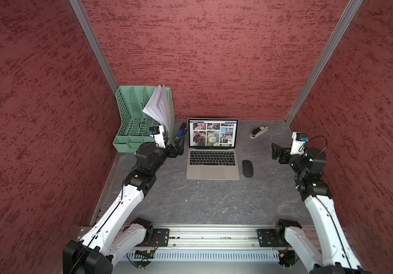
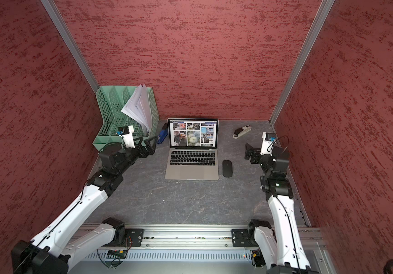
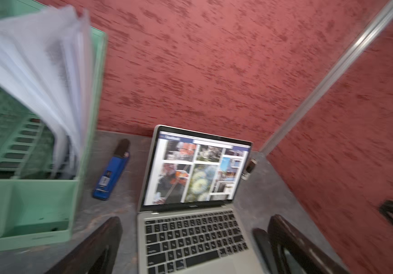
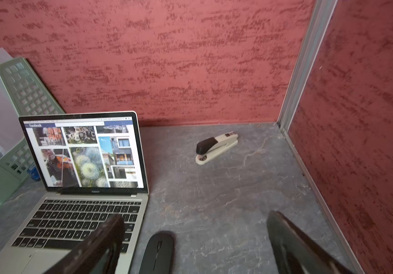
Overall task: Remove the wireless mouse receiver from the laptop
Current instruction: Reset both arms
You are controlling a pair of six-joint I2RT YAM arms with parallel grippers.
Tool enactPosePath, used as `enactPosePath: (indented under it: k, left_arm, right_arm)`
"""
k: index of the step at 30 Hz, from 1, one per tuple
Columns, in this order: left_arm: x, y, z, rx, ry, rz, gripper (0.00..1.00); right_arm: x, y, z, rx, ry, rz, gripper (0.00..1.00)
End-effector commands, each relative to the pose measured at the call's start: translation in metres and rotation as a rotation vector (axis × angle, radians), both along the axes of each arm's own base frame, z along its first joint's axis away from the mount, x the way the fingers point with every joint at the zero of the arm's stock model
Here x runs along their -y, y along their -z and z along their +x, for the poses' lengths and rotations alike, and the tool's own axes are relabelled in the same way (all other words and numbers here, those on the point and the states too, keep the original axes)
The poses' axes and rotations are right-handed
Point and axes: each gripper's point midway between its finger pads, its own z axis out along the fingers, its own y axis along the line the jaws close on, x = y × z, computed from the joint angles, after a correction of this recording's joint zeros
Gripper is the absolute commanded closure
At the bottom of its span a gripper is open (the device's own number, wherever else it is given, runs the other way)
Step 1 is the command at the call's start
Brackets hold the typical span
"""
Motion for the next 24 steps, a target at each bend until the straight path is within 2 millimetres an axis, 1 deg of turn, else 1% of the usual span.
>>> enactPosePath:
  k: [1,2,4,6,8,10,12,13,14,15,16,17,18,19,21,22,23,24]
  left_arm:
    - [-0.06,0.011,0.012,0.109,-0.337,0.157,0.0]
    - [-0.067,0.023,0.012,0.101,-0.367,0.204,0.0]
    - [-0.072,0.041,0.013,0.091,-0.391,0.268,0.0]
    - [-0.076,0.052,0.014,0.1,-0.41,0.315,0.0]
    - [-0.084,0.065,0.014,0.097,-0.445,0.352,0.0]
    - [-0.092,0.079,0.015,0.089,-0.451,0.372,0.0]
    - [-0.098,0.099,0.018,0.048,-0.447,0.378,0.0]
    - [-0.101,0.103,0.02,0.057,-0.449,0.38,0.0]
    - [-0.1,0.101,0.019,0.072,-0.445,0.386,0.0]
    - [-0.098,0.098,0.02,0.095,-0.418,0.38,0.0]
    - [-0.1,0.097,0.023,0.1,-0.417,0.371,0.0]
    - [-0.099,0.099,0.025,0.085,-0.403,0.383,0.0]
    - [-0.095,0.1,0.026,0.084,-0.369,0.413,0.0]
    - [-0.093,0.106,0.026,0.073,-0.346,0.46,0.0]
    - [-0.099,0.123,0.023,0.03,-0.352,0.494,0.0]
    - [-0.103,0.133,0.021,0.019,-0.356,0.489,0.0]
    - [-0.104,0.138,0.019,0.032,-0.361,0.474,0.0]
    - [-0.105,0.135,0.018,0.057,-0.376,0.469,0.0]
  right_arm:
    - [0.011,0.029,0.011,0.078,0.06,0.044,0.02]
    - [0.011,0.043,0.012,0.083,0.061,0.053,0.01]
    - [0.013,0.061,0.009,0.143,0.078,0.055,0.02]
    - [0.018,0.073,0.008,0.186,0.104,0.049,0.02]
    - [0.017,0.092,0.015,0.144,0.094,0.037,0.02]
    - [0.012,0.104,0.023,0.136,0.059,0.046,0.02]
    - [0.01,0.115,0.032,0.142,0.042,0.068,0.02]
    - [0.009,0.123,0.037,0.141,0.035,0.082,0.02]
    - [0.005,0.131,0.041,0.141,0.007,0.083,0.02]
    - [-0.001,0.136,0.042,0.141,-0.021,0.069,0.02]
    - [-0.002,0.141,0.045,0.139,-0.003,0.054,0.02]
    - [-0.003,0.138,0.046,0.146,-0.008,0.049,0.02]
    - [-0.003,0.141,0.049,0.113,-0.004,0.045,0.02]
    - [-0.006,0.144,0.057,0.071,-0.012,0.035,0.01]
    - [-0.024,0.15,0.073,-0.003,-0.093,-0.007,0.02]
    - [-0.028,0.153,0.077,-0.032,-0.065,-0.048,0.02]
    - [-0.029,0.152,0.077,-0.017,-0.057,-0.058,0.01]
    - [-0.029,0.153,0.077,-0.028,-0.056,-0.057,0.01]
